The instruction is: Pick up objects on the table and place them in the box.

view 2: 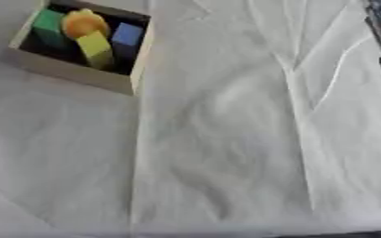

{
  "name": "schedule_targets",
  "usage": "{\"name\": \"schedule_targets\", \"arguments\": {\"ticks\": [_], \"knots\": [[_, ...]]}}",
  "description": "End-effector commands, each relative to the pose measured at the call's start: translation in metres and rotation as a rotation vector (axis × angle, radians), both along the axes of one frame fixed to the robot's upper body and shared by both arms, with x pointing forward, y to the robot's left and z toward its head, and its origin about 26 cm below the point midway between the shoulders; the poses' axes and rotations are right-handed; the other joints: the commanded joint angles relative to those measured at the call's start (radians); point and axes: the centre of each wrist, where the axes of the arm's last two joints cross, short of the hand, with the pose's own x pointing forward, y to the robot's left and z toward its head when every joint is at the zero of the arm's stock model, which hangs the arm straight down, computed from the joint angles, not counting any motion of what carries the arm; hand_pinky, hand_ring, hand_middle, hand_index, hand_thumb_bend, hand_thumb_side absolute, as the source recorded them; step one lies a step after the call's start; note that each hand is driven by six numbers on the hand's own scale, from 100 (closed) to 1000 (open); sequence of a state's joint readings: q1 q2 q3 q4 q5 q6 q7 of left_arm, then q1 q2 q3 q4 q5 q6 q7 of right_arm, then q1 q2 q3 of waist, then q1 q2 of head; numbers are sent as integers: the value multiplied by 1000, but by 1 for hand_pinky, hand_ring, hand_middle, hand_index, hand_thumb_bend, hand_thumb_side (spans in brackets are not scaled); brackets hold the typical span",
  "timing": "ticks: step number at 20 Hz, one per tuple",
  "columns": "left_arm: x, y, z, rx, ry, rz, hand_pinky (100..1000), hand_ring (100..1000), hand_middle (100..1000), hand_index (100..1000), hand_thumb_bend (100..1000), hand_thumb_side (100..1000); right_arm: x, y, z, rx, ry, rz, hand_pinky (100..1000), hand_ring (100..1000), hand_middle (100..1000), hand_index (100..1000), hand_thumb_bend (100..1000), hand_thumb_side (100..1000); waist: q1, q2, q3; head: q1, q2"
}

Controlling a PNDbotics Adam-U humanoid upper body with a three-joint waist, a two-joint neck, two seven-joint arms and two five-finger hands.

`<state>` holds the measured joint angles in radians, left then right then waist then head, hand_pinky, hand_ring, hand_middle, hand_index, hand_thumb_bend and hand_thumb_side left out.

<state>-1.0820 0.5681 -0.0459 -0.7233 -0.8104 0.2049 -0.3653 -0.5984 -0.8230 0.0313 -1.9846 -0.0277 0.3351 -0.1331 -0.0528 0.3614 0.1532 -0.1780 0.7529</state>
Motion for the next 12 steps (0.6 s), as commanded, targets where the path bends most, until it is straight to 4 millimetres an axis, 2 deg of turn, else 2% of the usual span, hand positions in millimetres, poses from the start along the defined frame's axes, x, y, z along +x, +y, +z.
{"name": "schedule_targets", "arguments": {"ticks": [1,3,5,7,10,12], "knots": [[-1,2,20,-4,-70,7,813,871,825,846,308,127,-5,0,9,-14,-32,-6,796,765,728,824,100,749,-1,-3,-1,2,-12],[-2,1,26,5,-86,1,810,867,822,852,320,140,-5,-1,8,-14,-27,-12,796,764,728,823,100,752,0,-2,2,1,-9],[-4,0,34,19,-95,-2,800,851,799,818,237,100,-5,-2,6,-15,-21,-17,796,764,728,823,100,753,2,-4,6,0,-5],[-6,-4,43,31,-117,-5,790,843,788,797,172,100,-5,-2,6,-14,-17,-19,796,764,728,823,100,753,4,-7,9,-1,-1],[-11,-16,62,40,-192,-52,783,835,777,776,100,100,-5,-2,6,-14,-17,-19,796,765,728,823,100,746,4,-15,10,-1,3],[-16,-31,75,43,-244,-114,778,833,773,777,101,100,-5,-2,7,-13,-21,-18,796,765,729,823,100,741,4,-21,10,-1,5]]}}
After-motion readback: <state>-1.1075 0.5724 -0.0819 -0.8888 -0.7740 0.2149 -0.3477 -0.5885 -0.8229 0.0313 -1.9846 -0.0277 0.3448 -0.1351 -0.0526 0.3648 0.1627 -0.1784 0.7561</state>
